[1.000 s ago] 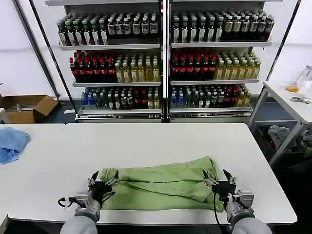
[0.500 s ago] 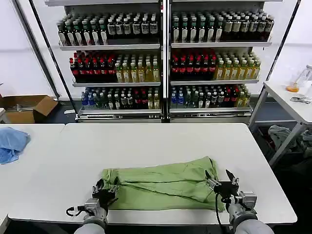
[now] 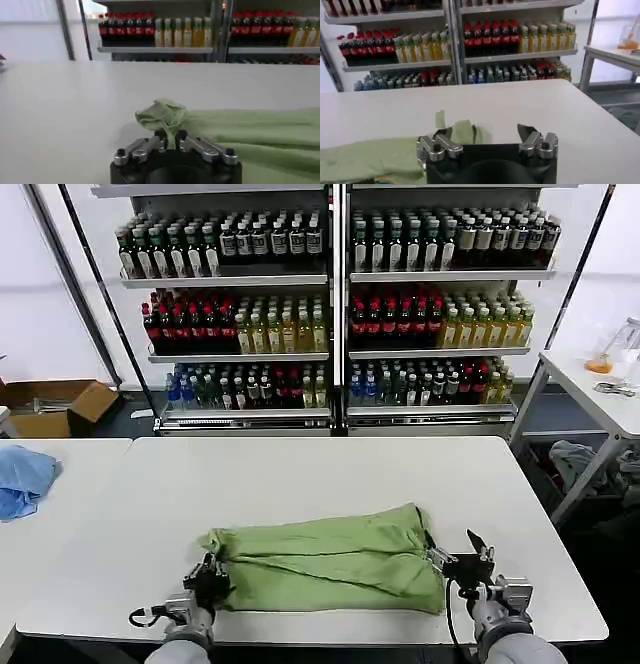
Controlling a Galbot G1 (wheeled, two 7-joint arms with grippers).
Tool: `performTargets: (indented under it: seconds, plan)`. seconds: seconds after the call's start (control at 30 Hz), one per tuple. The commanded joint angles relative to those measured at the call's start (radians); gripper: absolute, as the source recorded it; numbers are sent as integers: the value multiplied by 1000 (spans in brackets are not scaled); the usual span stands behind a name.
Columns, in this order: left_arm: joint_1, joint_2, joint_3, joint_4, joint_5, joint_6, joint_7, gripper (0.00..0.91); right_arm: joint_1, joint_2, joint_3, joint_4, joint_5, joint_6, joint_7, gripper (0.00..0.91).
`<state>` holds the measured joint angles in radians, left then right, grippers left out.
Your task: Fold and organize the clothes.
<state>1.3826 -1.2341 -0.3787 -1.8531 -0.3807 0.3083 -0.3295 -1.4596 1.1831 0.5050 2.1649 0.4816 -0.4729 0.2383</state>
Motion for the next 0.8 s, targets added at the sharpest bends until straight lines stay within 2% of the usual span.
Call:
performTargets:
  seconds: [0.03,0.23,0.43,0.6,0.8]
  plan:
    - [-26,212,-195,23,-122,-14,24,20,0,-8,6,2,12,2,0,907]
    - [-65,344,-342,24,-210,11,46,20,19,-19,2,-3,23,6,-1,907]
    - [-98,400,-382,-78,-361,60,55,20,29,-20,-12,-6,22,6,-2,907]
    - [-80,338,-302,-227,-547,103,58,20,23,-25,-12,-1,22,7,-5,907]
    - [-99,209,-157,-296,-718,127,49,20,26,-29,-11,-4,22,9,-5,907]
